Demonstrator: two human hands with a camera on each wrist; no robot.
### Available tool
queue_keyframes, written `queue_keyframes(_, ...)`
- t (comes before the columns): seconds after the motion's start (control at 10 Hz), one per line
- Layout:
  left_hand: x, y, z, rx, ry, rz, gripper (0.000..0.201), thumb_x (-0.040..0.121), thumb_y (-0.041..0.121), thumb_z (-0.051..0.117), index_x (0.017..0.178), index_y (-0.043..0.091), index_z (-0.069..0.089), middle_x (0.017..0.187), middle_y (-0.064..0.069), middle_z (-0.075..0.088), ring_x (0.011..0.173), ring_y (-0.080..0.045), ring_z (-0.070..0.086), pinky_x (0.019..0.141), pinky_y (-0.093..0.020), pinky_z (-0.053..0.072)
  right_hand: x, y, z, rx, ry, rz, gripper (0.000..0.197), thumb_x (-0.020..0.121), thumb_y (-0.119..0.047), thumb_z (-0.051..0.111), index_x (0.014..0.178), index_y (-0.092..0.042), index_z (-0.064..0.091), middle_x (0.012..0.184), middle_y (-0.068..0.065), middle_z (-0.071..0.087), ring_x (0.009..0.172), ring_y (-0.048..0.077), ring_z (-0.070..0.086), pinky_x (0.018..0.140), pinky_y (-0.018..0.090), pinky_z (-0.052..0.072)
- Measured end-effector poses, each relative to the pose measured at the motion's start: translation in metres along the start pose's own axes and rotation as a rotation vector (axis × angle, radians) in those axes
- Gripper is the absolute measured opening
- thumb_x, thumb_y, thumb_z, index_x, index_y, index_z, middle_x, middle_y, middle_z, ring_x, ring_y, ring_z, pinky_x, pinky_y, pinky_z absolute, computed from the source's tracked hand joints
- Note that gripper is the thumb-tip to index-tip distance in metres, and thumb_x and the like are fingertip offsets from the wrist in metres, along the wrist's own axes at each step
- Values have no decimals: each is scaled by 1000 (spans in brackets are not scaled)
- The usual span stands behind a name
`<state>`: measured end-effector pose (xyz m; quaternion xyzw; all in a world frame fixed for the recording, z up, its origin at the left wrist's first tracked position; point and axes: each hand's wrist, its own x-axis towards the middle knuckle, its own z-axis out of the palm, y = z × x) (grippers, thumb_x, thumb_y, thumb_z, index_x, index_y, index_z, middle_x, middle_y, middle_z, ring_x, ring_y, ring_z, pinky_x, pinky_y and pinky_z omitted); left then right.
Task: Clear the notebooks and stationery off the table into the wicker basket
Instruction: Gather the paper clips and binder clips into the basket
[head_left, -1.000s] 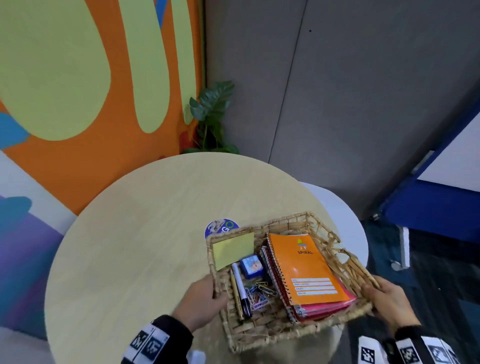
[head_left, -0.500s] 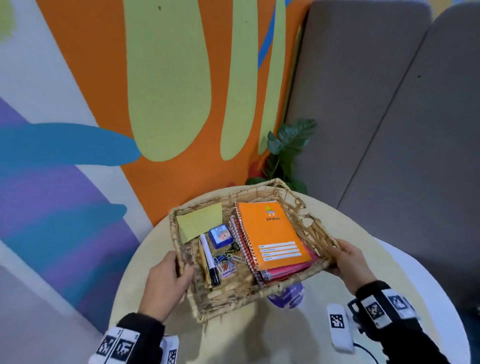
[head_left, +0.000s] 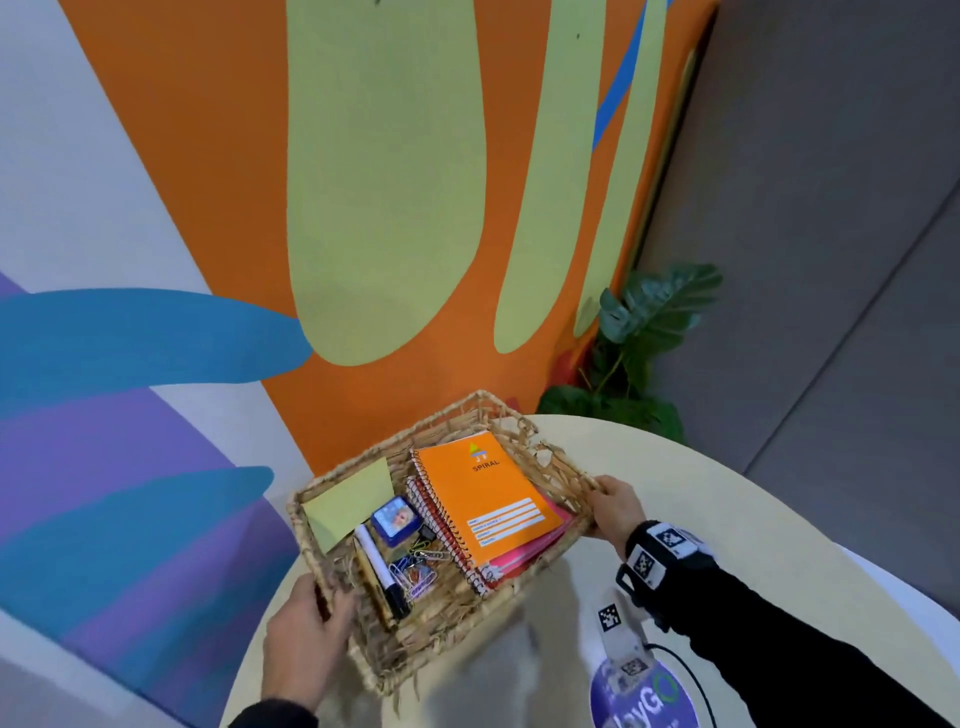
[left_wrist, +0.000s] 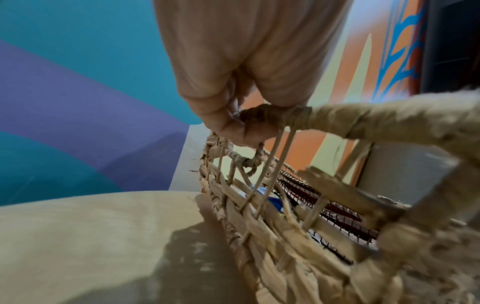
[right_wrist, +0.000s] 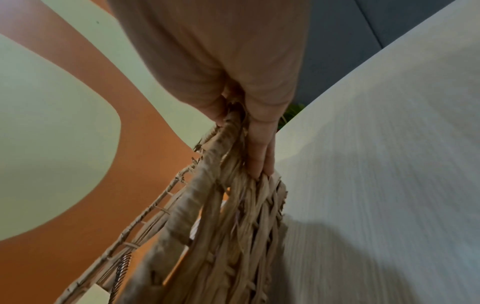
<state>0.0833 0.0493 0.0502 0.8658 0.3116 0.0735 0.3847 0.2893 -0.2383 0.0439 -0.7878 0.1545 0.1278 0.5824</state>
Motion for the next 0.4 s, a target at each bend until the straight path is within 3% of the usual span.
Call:
queue_keyframes(0.1, 12, -7, 10, -4, 1, -58, 23, 86, 29, 62, 76, 14, 47, 63, -6, 52, 65, -29, 50, 58, -33, 38, 24, 7, 13, -39, 11, 10, 22, 91, -2, 42, 90, -9, 63, 92, 25, 65, 66, 31, 64, 64, 48, 60)
queue_keyframes(0.2, 18, -13, 17, -29, -5, -89, 22, 84, 28, 64, 78, 13, 50, 65, -9, 56, 69, -31, 54, 63, -35, 40, 36, 11, 21, -34, 14, 18, 19, 92, -4, 43, 96, -8, 61, 96, 27, 66, 65, 31, 64, 65, 52, 60)
queue_keyframes(0.3, 21, -16, 20, -51, -19, -115, 20, 85, 28, 63, 85, 10, 55, 69, -11, 60, 73, -32, 57, 64, -35, 40, 37, 12, 25, -26, -41, 53, 21, 95, -9, 44, 112, -6, 56, 106, 28, 63, 74, 31, 62, 74, 52, 58)
queue_keyframes(0.4, 13, -11, 21, -115, -3, -107, 21, 89, 33, 58, 95, 13, 56, 77, -11, 65, 79, -32, 59, 69, -34, 40, 28, -1, 18, -78, -80, 33, 45, 94, -18, 47, 137, -9, 39, 136, 22, 49, 111, 34, 55, 95, 48, 48)
